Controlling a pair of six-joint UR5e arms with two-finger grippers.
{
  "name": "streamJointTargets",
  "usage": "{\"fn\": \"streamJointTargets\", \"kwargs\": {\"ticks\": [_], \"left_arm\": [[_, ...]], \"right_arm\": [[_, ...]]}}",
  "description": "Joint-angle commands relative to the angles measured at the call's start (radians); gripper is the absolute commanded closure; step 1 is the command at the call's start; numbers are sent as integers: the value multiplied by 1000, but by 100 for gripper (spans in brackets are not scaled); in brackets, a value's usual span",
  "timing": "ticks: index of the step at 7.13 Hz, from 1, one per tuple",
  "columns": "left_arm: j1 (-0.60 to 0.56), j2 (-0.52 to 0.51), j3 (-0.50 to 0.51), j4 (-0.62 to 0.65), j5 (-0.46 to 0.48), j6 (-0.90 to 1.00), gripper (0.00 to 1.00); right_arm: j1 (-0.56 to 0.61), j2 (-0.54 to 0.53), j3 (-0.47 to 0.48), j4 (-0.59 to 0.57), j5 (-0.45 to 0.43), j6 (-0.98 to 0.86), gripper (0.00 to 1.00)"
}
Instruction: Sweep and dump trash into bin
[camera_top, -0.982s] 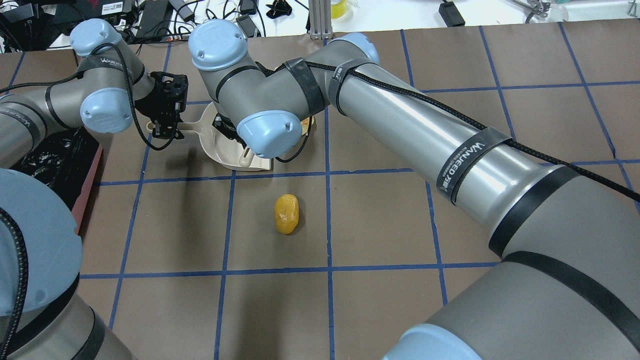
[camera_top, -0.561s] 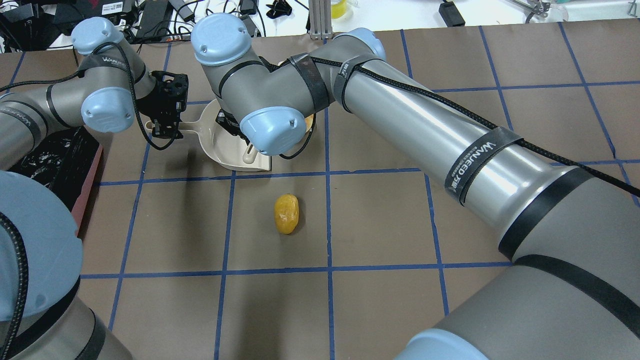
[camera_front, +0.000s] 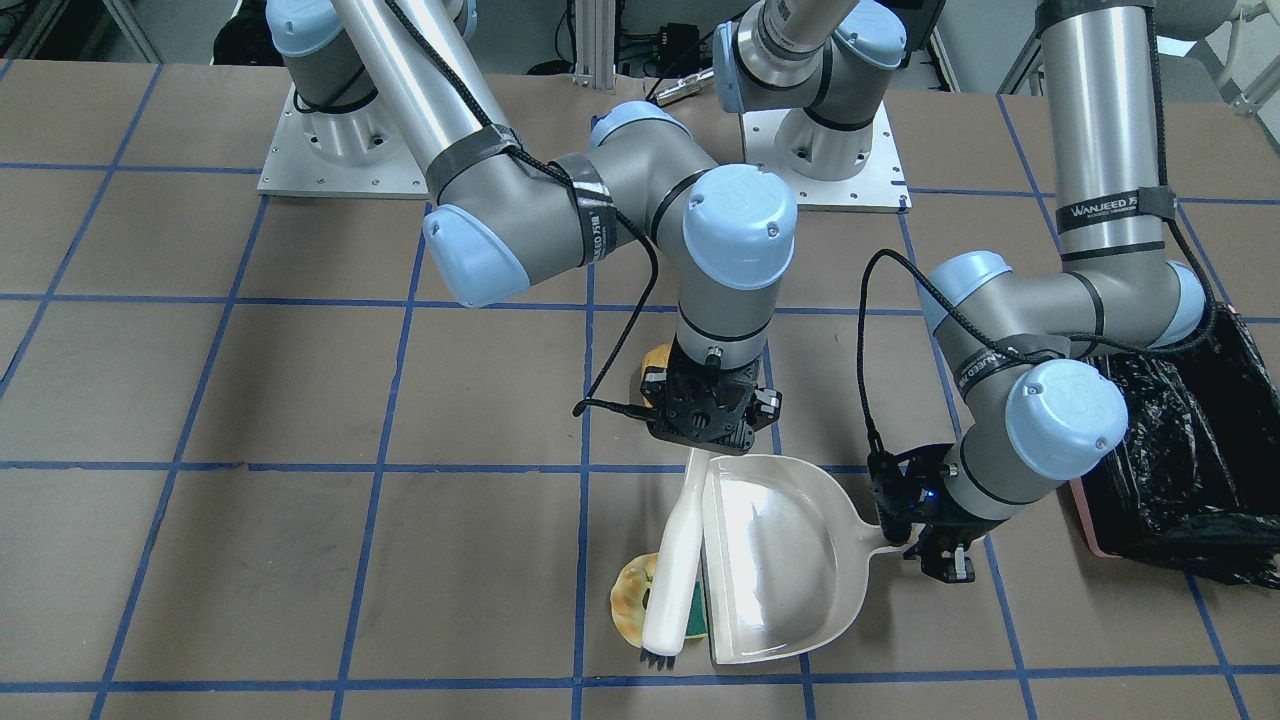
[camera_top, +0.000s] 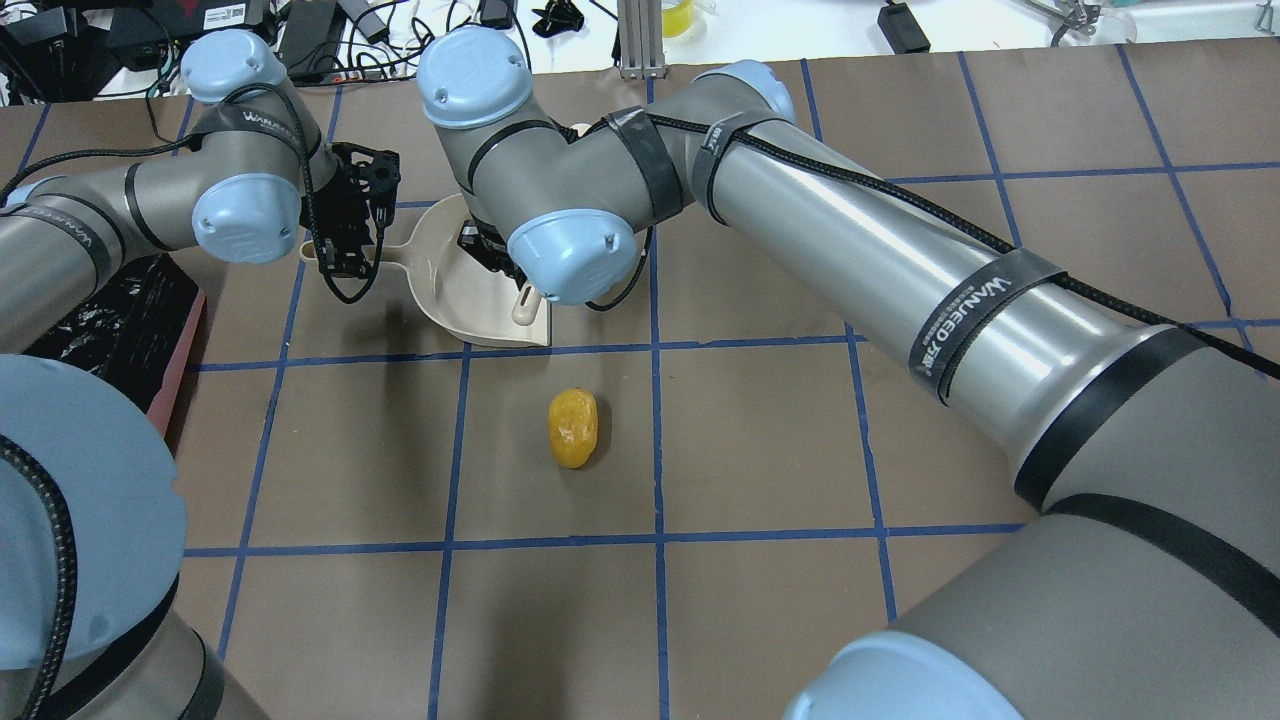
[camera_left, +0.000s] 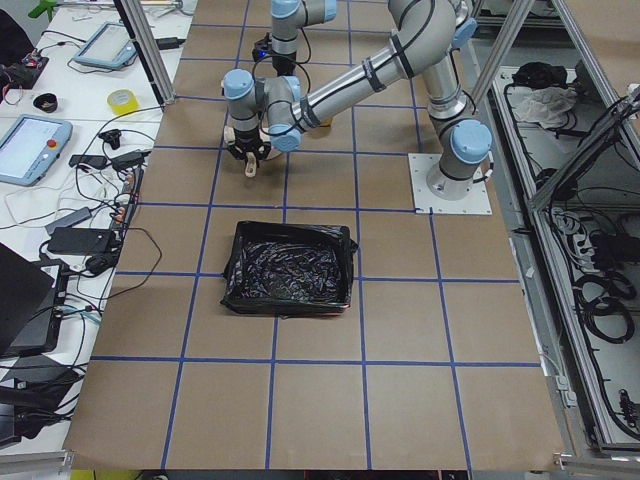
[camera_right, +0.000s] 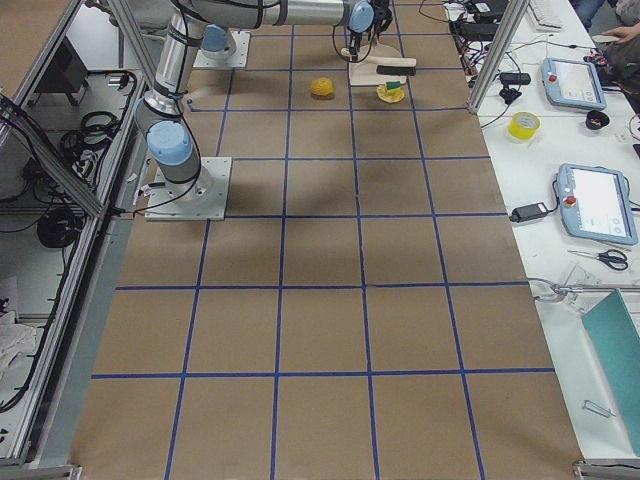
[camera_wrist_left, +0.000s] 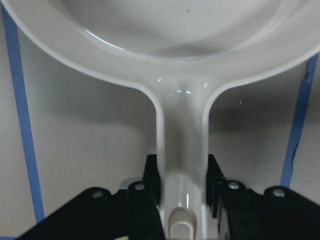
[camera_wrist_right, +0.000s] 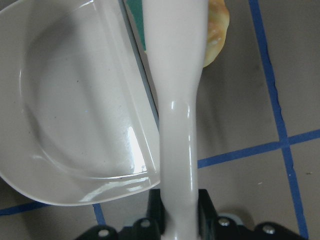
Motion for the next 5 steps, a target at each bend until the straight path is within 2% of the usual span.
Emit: {"fn": "streamJointTargets", "kwargs": {"ticks": [1, 3, 5], "left_arm": [[-3, -2, 0, 1, 2, -3, 100], [-3, -3, 0, 1, 2, -3, 100], [-3, -3, 0, 1, 3, -3, 100]], "right_arm": [[-56, 3, 37, -37, -8, -104, 100], [-130, 26, 100, -144, -13, -205, 100], [-173, 49, 104, -153, -16, -285, 100]]}}
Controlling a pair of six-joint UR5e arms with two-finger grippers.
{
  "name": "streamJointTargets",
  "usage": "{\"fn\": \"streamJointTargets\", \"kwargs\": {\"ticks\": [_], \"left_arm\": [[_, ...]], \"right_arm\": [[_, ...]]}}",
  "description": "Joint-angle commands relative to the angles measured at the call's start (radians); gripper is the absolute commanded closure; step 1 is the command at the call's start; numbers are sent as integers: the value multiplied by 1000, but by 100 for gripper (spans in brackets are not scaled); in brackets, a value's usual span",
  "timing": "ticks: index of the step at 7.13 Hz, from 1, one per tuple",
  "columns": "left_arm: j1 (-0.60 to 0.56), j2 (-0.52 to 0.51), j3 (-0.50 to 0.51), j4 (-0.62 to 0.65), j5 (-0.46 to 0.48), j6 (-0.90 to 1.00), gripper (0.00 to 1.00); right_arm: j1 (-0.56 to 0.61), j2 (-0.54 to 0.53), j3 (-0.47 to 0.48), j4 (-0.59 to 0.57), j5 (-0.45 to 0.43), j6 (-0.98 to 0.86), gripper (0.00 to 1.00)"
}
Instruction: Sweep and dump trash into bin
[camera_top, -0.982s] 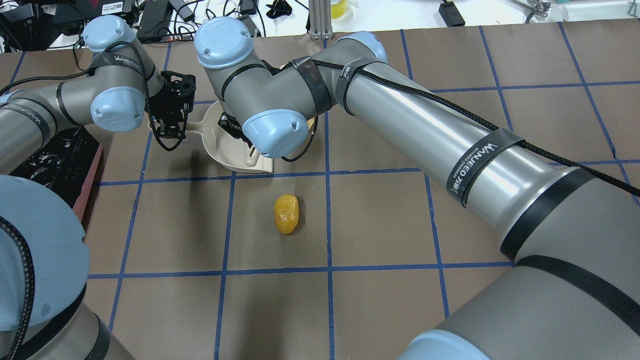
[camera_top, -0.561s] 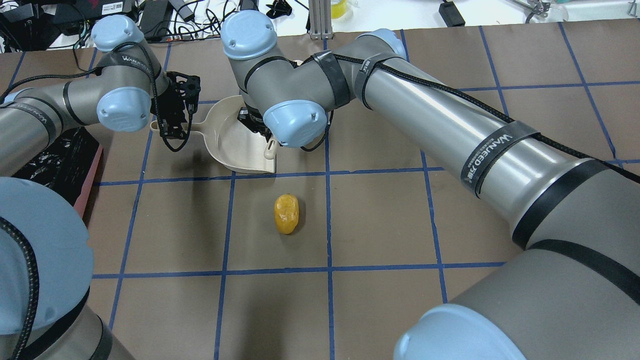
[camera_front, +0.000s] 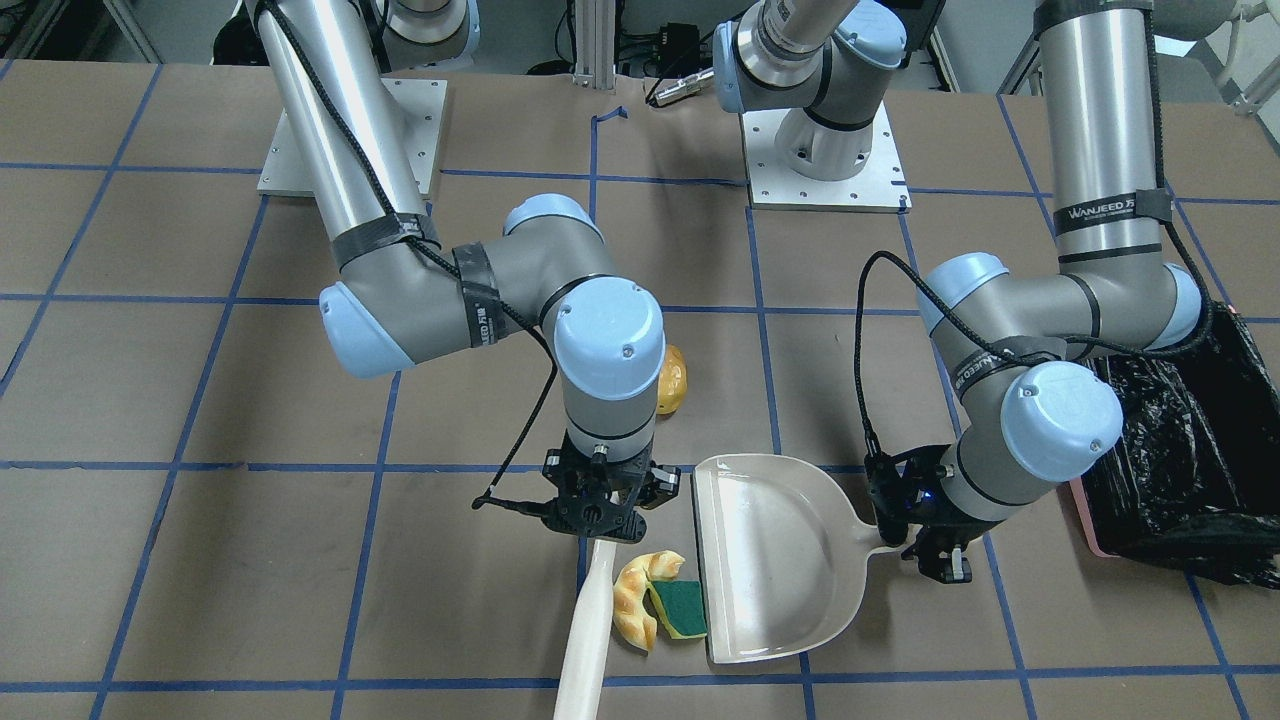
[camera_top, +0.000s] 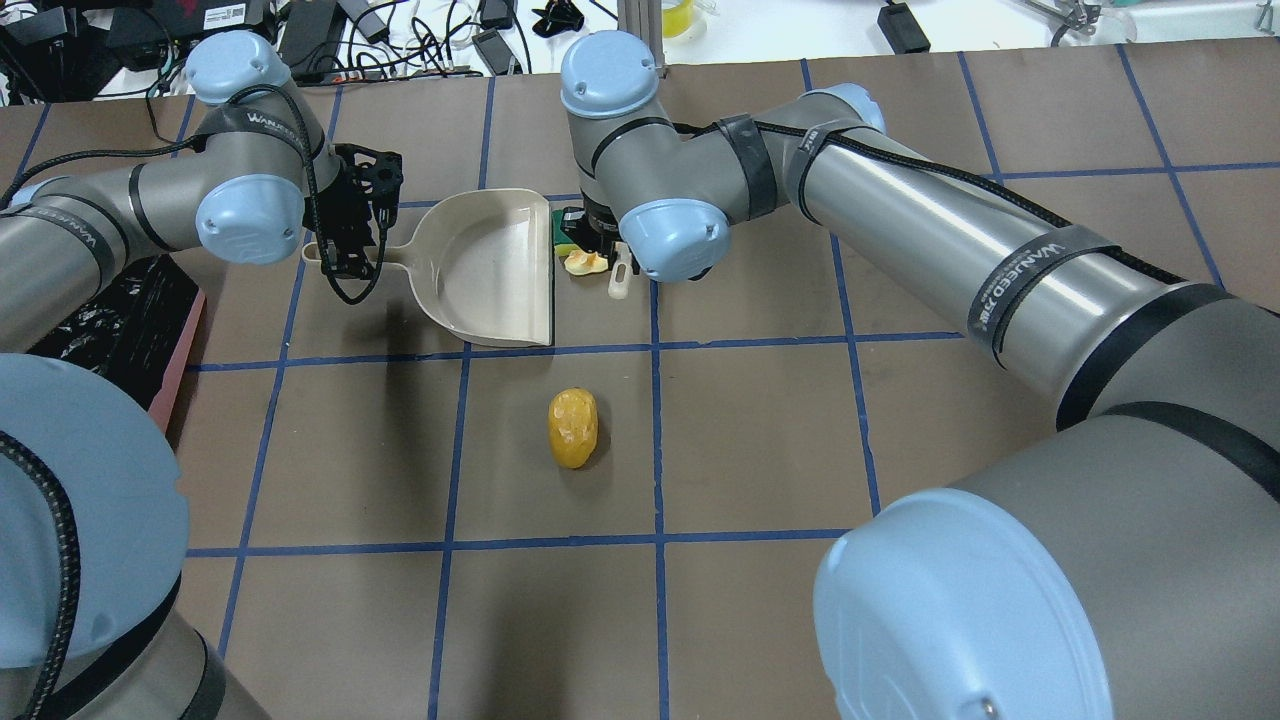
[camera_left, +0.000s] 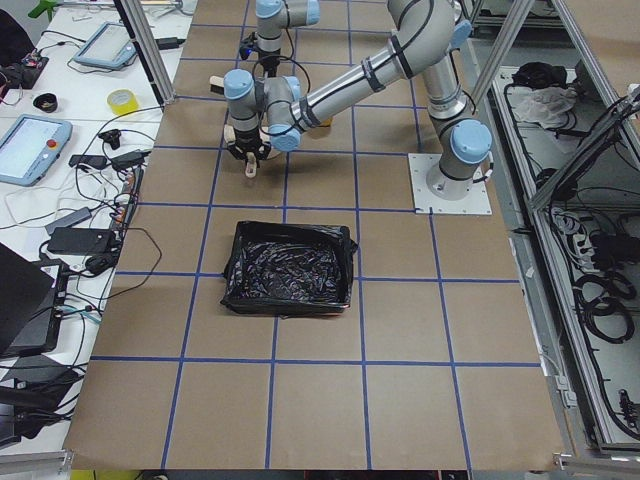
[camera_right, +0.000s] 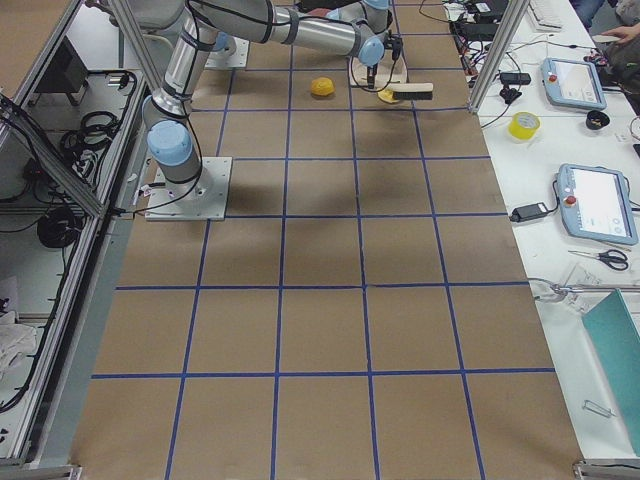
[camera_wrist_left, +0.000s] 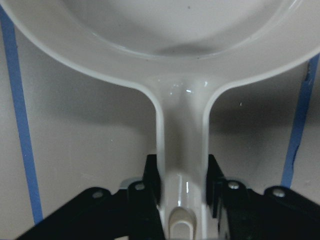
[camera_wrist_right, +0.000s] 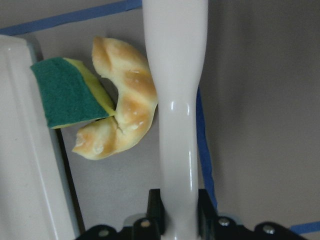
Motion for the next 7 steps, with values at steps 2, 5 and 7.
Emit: {"fn": "streamJointTargets", "kwargs": {"ticks": [2, 5, 7], "left_arm": [[0, 1, 0, 0, 1, -5, 100], [-26, 6, 6, 0, 52, -5, 100], [-35, 5, 6, -2, 61, -17, 100]], "right_arm": [[-29, 28, 5, -6, 14, -30, 100], [-14, -10, 5, 128, 11, -7, 100], [18, 8, 20, 116, 15, 55, 100]]}}
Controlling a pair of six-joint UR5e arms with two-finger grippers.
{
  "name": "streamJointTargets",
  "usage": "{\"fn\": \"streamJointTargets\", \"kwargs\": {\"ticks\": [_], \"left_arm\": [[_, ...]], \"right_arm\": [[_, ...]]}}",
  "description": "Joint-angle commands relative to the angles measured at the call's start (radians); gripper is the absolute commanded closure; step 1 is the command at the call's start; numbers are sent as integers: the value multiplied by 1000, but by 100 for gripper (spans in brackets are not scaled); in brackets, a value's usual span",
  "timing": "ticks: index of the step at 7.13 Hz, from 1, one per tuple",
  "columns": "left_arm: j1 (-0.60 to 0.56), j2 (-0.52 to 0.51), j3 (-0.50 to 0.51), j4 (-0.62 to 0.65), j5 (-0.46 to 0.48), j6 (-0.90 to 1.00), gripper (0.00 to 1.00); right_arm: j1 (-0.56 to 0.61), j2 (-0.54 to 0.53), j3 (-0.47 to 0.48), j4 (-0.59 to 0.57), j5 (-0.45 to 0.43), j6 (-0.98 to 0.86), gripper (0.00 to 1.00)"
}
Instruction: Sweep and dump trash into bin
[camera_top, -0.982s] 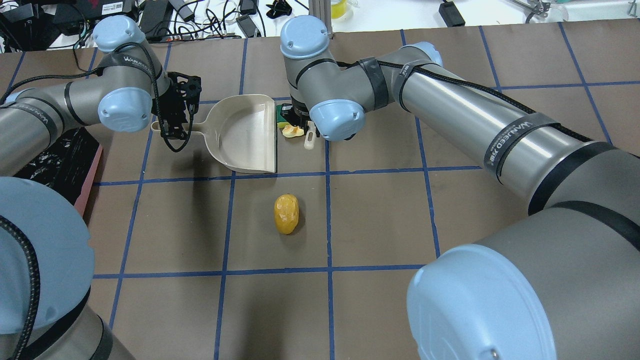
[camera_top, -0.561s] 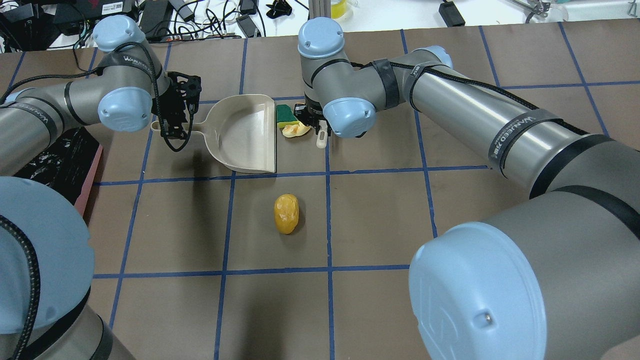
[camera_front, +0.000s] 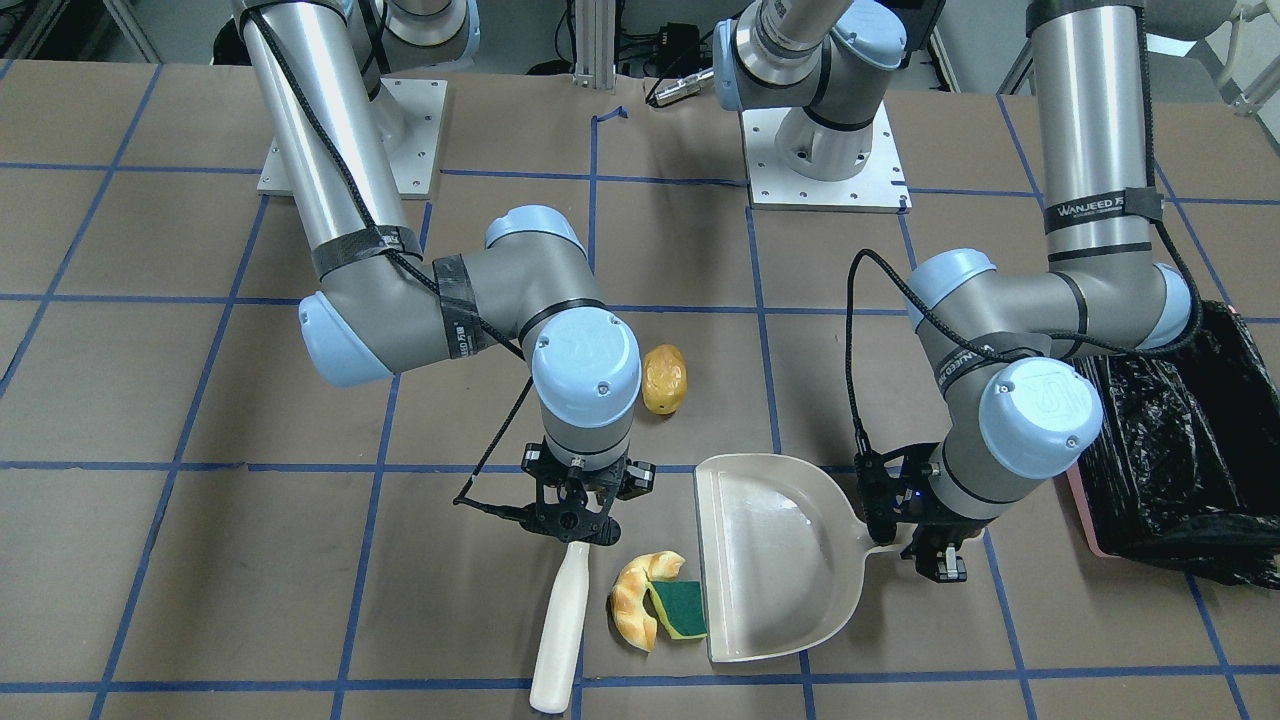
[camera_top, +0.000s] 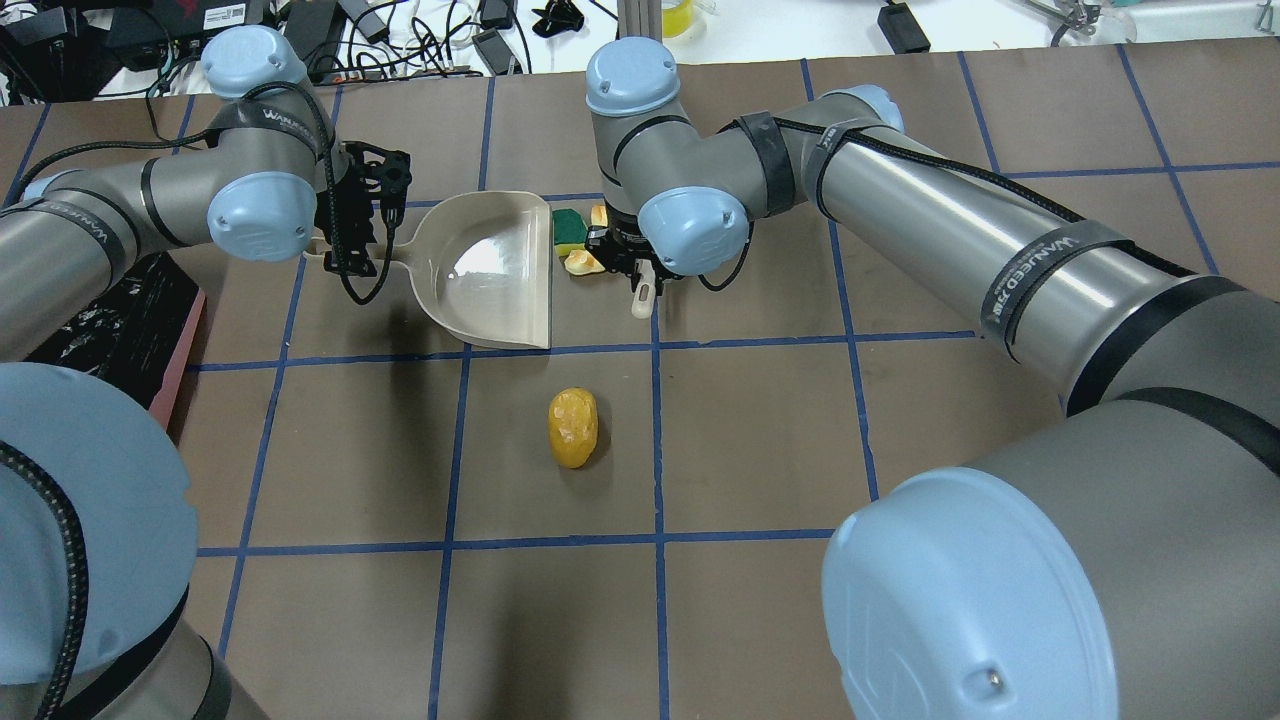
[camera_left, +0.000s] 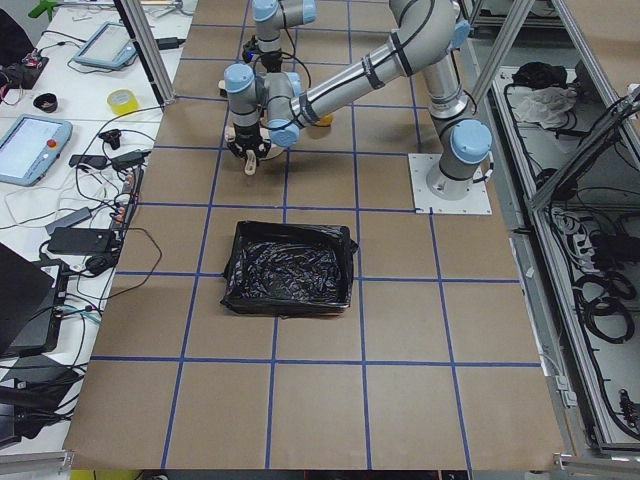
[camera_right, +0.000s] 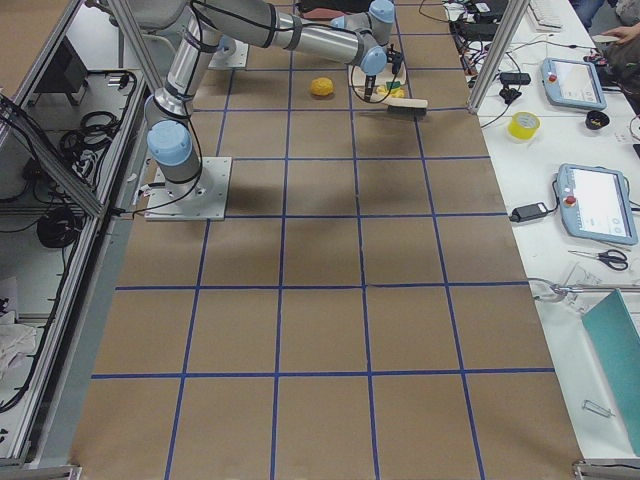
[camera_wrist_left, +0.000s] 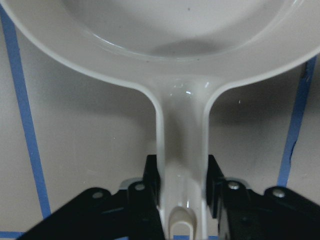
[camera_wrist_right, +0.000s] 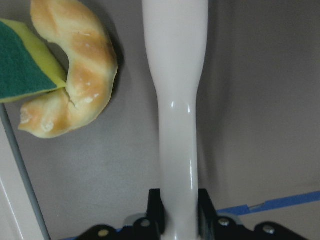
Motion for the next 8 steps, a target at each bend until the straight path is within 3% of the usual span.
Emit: {"fn": "streamJointTargets", "kwargs": {"ticks": [1, 5, 7, 8], "left_arm": [[-6, -1, -1, 0, 6, -5, 100], [-6, -1, 1, 0, 6, -5, 100], [-6, -2, -1, 0, 6, -6, 100], [-6, -2, -1, 0, 6, -5, 100]], "right_arm": [[37, 12, 17, -4, 3, 40, 100], [120, 69, -6, -148, 180, 216, 100], [183, 122, -70, -223, 280, 384, 100], [218, 142, -105, -228, 280, 449, 100]]}}
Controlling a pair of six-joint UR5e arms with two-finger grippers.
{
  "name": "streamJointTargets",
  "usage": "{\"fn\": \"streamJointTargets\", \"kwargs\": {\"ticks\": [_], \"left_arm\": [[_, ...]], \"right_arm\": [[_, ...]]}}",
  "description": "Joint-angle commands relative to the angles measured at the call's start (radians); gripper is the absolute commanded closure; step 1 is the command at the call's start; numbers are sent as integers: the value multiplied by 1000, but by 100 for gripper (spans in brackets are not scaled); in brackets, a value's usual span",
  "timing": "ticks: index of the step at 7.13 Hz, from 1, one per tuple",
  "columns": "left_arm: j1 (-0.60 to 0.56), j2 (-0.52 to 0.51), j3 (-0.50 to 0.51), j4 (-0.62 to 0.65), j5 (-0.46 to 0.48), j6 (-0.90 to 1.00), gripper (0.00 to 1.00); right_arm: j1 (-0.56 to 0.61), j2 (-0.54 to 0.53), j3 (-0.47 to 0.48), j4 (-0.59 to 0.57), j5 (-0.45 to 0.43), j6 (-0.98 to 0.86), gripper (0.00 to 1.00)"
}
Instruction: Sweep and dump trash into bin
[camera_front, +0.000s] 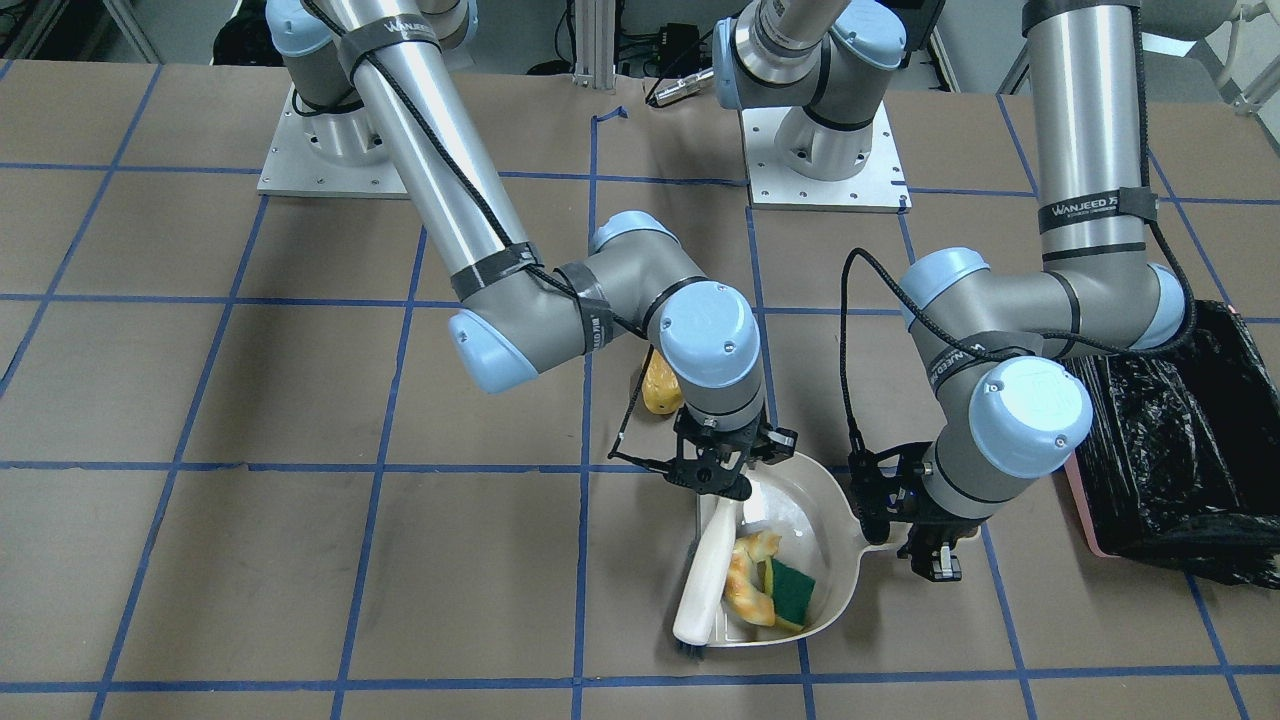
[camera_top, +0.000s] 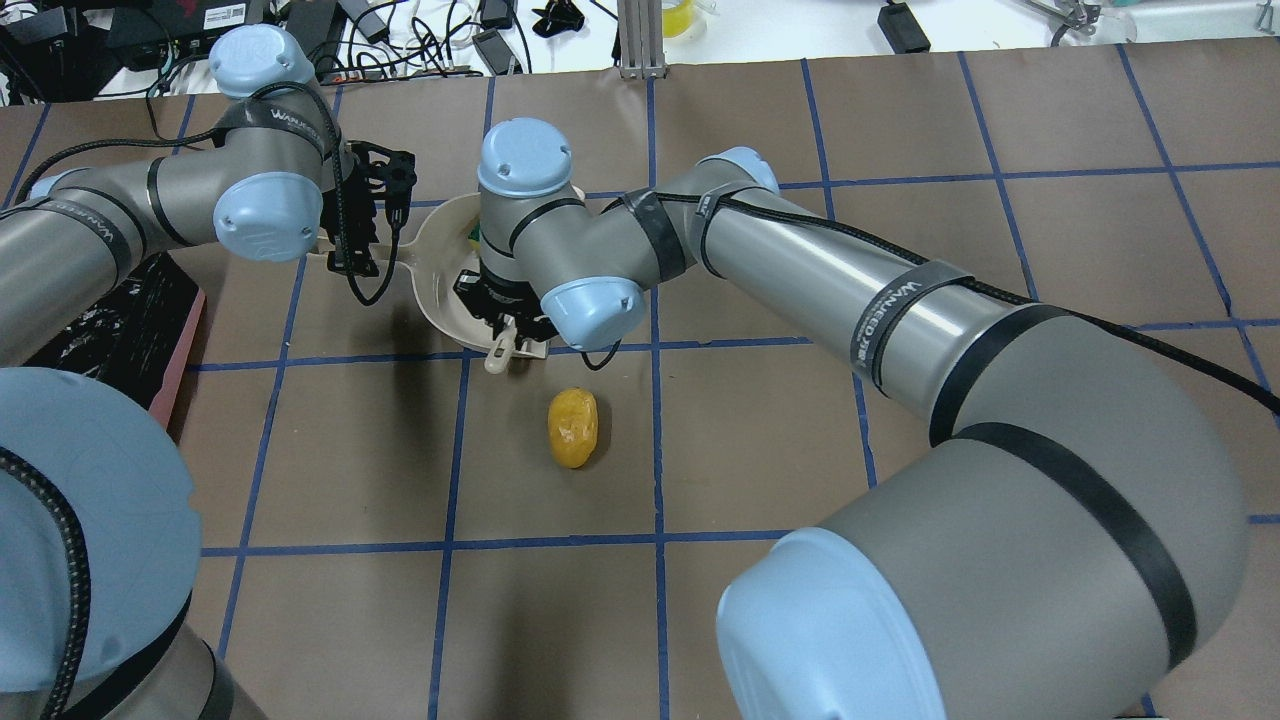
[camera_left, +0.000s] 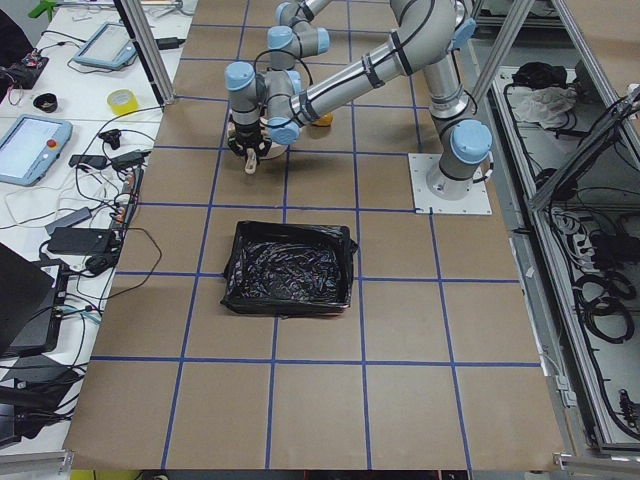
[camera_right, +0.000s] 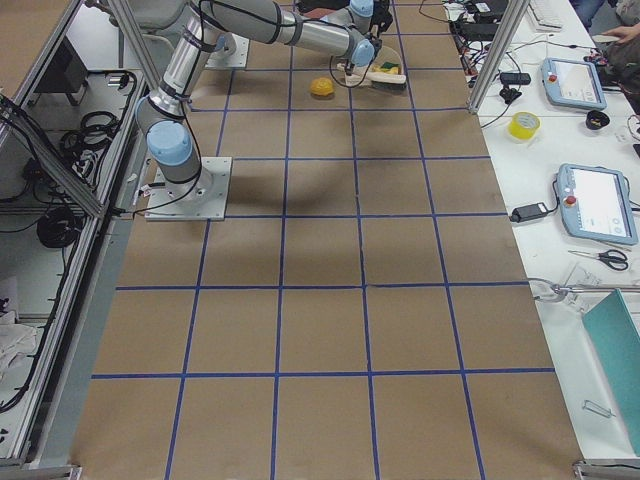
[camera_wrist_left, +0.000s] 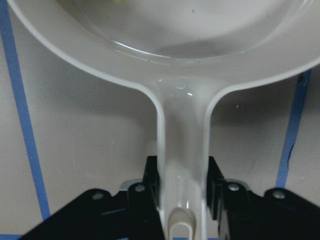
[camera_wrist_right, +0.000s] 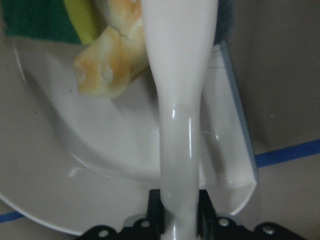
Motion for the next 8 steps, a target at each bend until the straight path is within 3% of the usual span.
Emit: {"fn": "streamJointTargets", "kwargs": {"ticks": [1, 3, 5, 8], "left_arm": [[0, 0, -2, 0, 0, 1, 100], [0, 0, -3, 0, 0, 2, 100], [0, 0, -5, 0, 0, 2, 100], [5, 39, -16, -17, 0, 41, 100]], "right_arm": [[45, 19, -44, -3, 10, 69, 100], [12, -30, -35, 63, -10, -1, 100], [-45, -120, -34, 251, -23, -62, 100], [-100, -214, -8, 437, -69, -144, 100]]}}
